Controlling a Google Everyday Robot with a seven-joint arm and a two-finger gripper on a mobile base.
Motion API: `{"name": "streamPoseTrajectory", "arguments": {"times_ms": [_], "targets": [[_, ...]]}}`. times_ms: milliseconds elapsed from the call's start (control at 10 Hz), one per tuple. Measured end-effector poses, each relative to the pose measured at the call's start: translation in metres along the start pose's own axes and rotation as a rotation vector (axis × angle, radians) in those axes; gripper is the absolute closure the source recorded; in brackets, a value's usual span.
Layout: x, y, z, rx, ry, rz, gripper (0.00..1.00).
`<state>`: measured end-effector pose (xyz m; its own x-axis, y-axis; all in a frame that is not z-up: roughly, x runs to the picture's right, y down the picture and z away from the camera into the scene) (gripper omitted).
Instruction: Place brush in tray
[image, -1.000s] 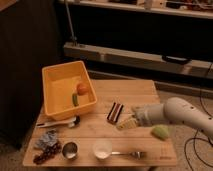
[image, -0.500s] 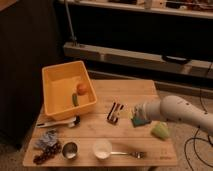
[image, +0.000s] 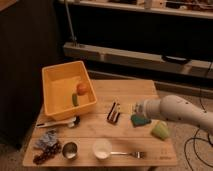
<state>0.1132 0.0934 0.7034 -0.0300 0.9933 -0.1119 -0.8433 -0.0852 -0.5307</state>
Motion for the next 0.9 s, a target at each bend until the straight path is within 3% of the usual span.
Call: {"name": "streamPoseTrajectory", "arguments": {"times_ms": [300, 500, 700, 900], "targets": [[0.000, 0.000, 0.001, -0.012, 0.016, 0.001, 0.20], [0.001, 0.021, -0.001, -0.095, 0.074, -0.054, 0.20], [0.017, 0.054, -0.009, -0.184, 0.140, -0.097, 0.20], [0.047, 0.100, -0.020, -0.221, 0.199, -0.183, 0.20]]}}
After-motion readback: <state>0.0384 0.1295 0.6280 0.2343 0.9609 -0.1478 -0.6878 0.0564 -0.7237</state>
